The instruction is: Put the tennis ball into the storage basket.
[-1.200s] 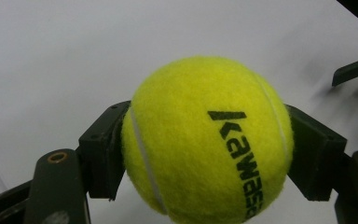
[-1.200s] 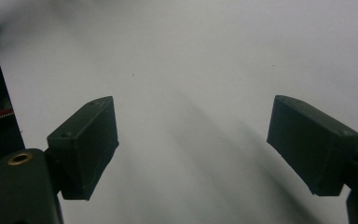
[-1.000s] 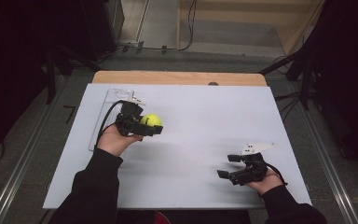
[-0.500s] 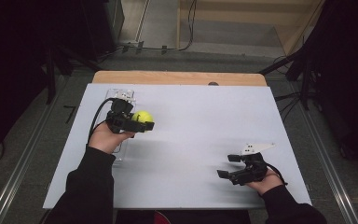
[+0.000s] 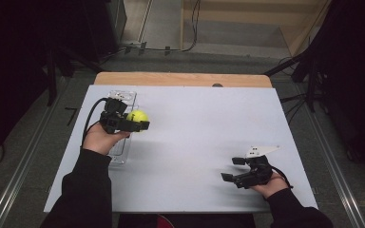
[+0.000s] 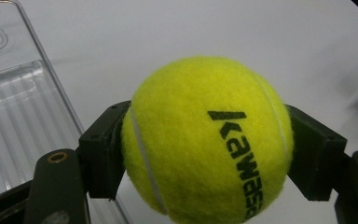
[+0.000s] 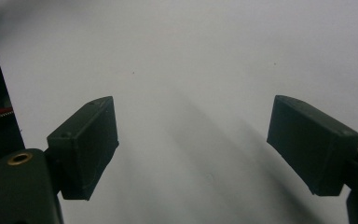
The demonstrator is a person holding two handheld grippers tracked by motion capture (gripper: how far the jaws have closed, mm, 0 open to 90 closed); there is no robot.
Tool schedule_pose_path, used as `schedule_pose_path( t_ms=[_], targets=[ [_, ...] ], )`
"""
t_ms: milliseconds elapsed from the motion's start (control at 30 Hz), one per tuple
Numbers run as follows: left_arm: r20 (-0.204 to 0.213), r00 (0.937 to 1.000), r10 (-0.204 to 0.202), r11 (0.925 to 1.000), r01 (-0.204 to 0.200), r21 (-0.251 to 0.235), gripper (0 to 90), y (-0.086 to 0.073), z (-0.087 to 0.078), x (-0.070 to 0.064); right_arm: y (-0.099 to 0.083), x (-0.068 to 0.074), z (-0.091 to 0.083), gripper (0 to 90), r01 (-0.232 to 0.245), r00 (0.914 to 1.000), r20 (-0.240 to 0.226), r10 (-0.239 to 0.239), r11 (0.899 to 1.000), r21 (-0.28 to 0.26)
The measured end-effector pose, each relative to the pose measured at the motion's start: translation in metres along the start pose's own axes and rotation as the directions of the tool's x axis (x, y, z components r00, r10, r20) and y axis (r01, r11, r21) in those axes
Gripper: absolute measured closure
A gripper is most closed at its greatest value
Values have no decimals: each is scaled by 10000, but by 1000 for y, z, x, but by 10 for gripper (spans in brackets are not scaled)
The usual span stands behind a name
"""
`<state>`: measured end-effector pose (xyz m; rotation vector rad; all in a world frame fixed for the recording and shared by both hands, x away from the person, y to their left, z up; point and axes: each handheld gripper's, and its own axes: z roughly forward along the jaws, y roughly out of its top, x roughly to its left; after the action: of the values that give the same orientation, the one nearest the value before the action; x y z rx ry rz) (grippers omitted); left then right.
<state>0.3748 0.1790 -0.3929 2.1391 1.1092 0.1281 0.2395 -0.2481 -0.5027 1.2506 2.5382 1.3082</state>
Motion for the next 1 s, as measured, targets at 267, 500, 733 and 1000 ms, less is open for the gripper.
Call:
schedule_pose_path(
  t_ms=[267, 500, 733, 1000],
  targets=[
    [-247, 9993, -286, 9995, 283, -127, 260, -2, -7, 10, 0, 0, 0, 143, 2, 10000, -17, -2, 10000, -1],
    [-528, 9974, -482, 9987, 473, -187, 260, -4, -12, 18, 0, 0, 0, 143, -1, 10000, -19, 1, 10000, -1],
    [-838, 9938, -725, 9972, 708, -225, 260, -7, -16, 27, 0, 0, 0, 143, -1, 10000, -21, 1, 10000, -12],
    [-1066, 9905, -867, 9960, 841, -290, 259, -10, -21, 36, 0, 0, 0, 143, -17, 10000, -17, 17, 10000, -26]
  ],
)
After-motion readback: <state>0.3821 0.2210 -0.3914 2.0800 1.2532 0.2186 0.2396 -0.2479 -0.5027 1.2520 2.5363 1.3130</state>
